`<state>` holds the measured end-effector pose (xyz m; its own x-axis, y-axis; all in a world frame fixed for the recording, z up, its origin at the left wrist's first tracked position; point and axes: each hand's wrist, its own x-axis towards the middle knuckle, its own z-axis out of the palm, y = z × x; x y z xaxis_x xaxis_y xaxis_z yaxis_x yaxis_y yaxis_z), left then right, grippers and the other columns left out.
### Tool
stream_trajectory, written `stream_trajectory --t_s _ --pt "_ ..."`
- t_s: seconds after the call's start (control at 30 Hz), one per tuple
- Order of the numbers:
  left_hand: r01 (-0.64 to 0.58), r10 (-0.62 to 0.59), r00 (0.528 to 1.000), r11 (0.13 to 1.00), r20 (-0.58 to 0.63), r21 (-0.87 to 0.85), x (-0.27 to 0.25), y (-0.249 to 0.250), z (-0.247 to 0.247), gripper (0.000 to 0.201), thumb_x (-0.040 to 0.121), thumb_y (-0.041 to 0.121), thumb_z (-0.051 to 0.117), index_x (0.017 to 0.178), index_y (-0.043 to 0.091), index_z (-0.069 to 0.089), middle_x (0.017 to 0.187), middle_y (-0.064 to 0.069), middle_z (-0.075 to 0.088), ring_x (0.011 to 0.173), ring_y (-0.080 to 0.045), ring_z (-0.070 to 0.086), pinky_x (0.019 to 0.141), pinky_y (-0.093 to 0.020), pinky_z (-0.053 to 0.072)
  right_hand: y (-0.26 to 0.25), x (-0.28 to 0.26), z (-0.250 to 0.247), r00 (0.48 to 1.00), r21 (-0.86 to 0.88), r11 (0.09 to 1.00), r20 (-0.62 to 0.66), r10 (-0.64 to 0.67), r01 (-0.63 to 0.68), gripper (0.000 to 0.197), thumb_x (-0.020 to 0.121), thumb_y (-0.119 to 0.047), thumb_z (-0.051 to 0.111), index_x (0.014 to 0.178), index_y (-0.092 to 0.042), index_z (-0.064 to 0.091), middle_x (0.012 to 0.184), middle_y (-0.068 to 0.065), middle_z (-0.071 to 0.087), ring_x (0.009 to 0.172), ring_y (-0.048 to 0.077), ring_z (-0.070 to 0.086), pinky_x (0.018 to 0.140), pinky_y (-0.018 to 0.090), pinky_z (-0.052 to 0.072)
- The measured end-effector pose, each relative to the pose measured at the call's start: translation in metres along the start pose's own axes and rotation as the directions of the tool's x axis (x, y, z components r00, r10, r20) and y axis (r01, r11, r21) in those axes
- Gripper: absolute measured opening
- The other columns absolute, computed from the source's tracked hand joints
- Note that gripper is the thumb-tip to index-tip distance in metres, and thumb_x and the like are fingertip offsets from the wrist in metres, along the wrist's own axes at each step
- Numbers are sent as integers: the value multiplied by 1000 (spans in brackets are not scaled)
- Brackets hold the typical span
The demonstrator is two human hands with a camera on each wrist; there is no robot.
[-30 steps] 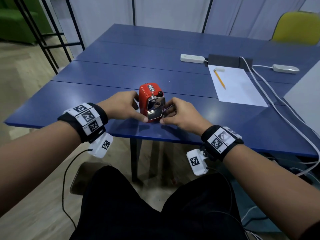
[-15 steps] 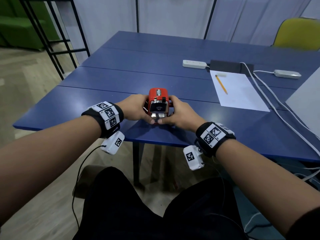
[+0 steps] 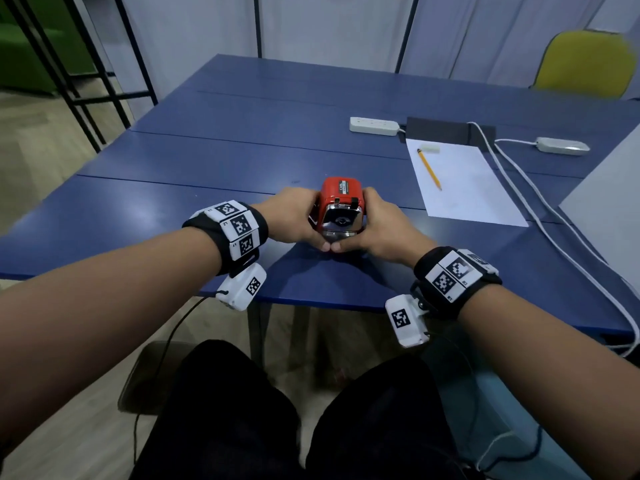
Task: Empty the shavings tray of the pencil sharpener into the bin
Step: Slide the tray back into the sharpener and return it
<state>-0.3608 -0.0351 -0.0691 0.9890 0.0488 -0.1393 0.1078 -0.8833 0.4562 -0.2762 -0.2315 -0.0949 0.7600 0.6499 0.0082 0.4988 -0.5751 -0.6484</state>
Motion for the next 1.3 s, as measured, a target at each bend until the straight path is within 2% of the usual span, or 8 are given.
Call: stream_trajectory --t_s 0.3,0.47,0.57,0.7,0.83,0.97,1.17,1.3 --pt "10 -7 999 997 -42 74 46 4 -9 100 76 56 85 158 13 48 146 -5 66 129 -23 66 107 -36 52 43 74 -69 997 -14 1000 -78 27 -28 91 66 -40 102 139 -24 51 125 -5 73 115 19 69 104 40 54" --pt "41 -55 998 961 42 274 47 -13 -3 70 80 64 72 134 21 63 122 2 70 114 -26 67 92 -40 56 74 148 -105 985 61 992 -125 119 -112 96 64 -34 104 142 -22 50 122 -6 73 117 17 70 100 35 56" --pt "41 -71 994 950 87 310 53 -16 -4 70 89 64 65 145 23 56 145 -1 60 131 -27 60 104 -44 52 93 186 -118 981 34 990 -134 143 -139 105 55 -43 104 143 -22 49 126 -3 74 118 21 71 105 45 58" --pt "46 -103 984 935 144 353 63 -14 -10 73 93 65 60 155 28 46 158 -1 50 139 -27 56 109 -44 50 114 224 -128 973 -33 981 -137 184 -191 93 70 -29 102 145 -16 49 130 1 69 118 22 66 96 34 53" --pt "46 -144 965 916 220 397 68 -19 -5 85 89 72 60 160 30 37 161 1 41 140 -27 54 110 -42 49 136 259 -132 966 -41 971 -117 230 -236 100 68 -28 103 150 -17 46 136 1 69 125 24 65 111 43 52" --pt "44 -153 957 917 247 396 71 -25 2 104 87 75 59 170 34 12 177 -2 14 160 -33 29 123 -41 37 148 287 -140 961 50 962 -62 270 -267 91 69 -17 102 142 -21 48 127 -1 72 123 26 70 109 50 57" --pt "46 -156 957 913 243 406 71 -23 3 104 91 74 57 171 34 4 180 -1 0 164 -33 17 127 -40 31 165 312 -142 959 115 953 -19 284 -280 103 57 -22 104 142 -27 48 125 -1 77 119 25 73 107 56 58" --pt "50 -164 955 912 249 408 71 -23 2 104 91 73 57 171 33 3 180 -2 0 164 -33 16 127 -41 30 158 306 -137 962 139 953 -10 274 -270 90 72 -9 99 143 -26 46 123 -3 74 123 26 70 108 53 57"
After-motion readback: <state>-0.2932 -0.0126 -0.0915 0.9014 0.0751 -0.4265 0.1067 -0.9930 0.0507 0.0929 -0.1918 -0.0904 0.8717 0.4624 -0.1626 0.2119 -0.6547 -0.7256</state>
